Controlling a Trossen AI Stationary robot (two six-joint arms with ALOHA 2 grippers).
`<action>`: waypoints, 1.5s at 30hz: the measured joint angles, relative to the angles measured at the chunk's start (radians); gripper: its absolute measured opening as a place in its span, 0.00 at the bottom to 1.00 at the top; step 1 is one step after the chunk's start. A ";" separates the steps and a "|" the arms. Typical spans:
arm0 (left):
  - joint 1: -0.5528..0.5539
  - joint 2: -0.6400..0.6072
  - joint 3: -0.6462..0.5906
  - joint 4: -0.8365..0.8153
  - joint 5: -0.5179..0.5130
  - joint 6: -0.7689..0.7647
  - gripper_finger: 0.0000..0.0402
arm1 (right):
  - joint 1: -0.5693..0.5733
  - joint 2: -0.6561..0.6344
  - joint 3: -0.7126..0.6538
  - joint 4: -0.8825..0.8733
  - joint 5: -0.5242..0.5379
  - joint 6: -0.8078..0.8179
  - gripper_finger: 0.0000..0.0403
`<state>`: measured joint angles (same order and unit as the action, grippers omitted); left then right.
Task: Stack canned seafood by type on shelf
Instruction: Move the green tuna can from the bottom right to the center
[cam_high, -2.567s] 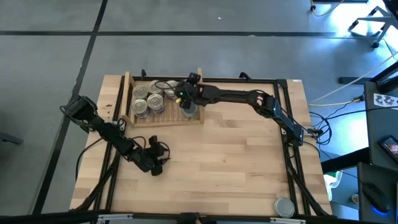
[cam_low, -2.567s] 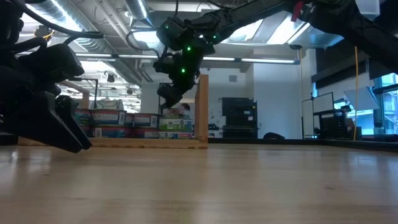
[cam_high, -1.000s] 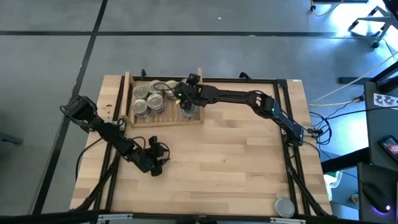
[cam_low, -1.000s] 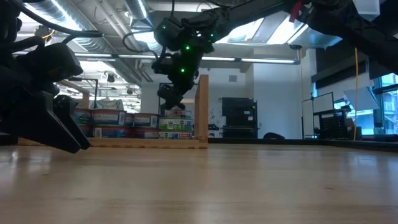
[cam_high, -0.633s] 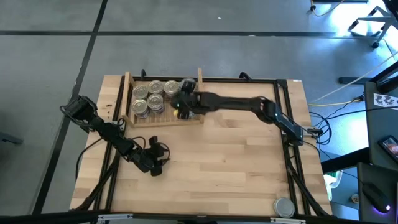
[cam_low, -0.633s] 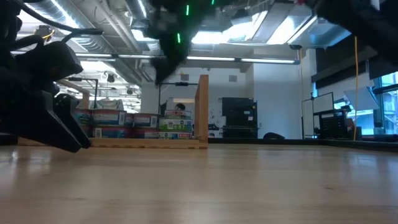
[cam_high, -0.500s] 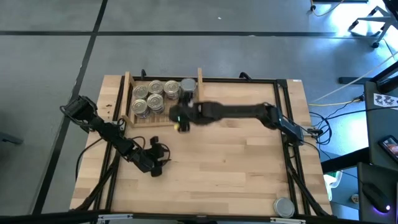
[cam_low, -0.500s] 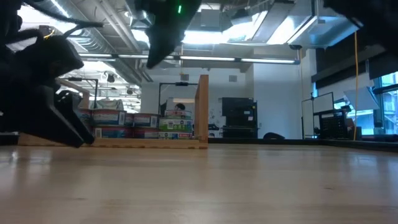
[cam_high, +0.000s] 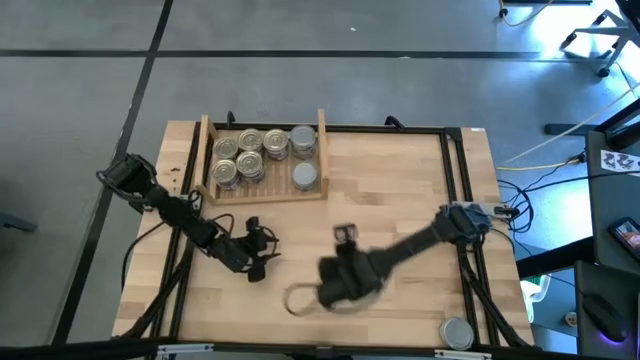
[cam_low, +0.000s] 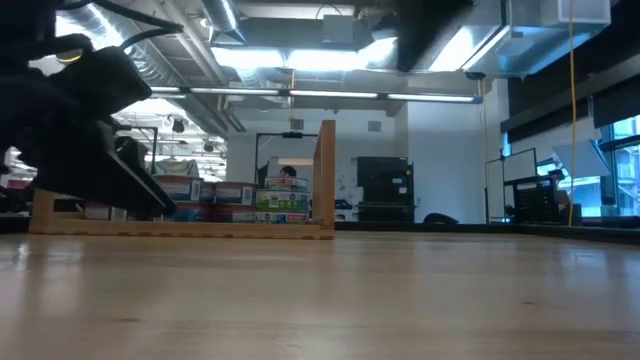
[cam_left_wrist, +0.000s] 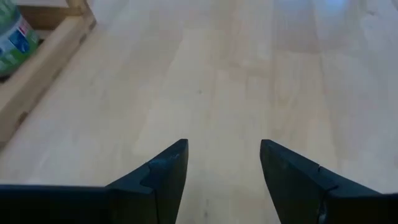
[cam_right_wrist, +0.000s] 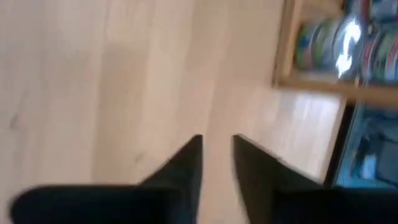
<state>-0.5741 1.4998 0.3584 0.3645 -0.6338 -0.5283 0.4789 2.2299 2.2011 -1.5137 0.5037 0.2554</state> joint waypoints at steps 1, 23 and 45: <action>0.007 0.000 0.000 0.007 0.000 0.009 0.49 | 0.033 -0.005 -0.018 -0.036 -0.002 0.062 0.19; 0.091 0.000 0.000 0.097 0.001 0.071 0.49 | 0.570 -0.291 -0.692 0.243 -0.681 1.486 0.03; 0.089 0.001 0.000 0.097 0.002 0.116 0.49 | 0.482 -0.277 -0.846 0.473 -0.633 1.419 0.01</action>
<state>-0.4854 1.5005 0.3584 0.4610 -0.6315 -0.4119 0.9606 1.9530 1.3552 -1.0402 -0.1292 1.6739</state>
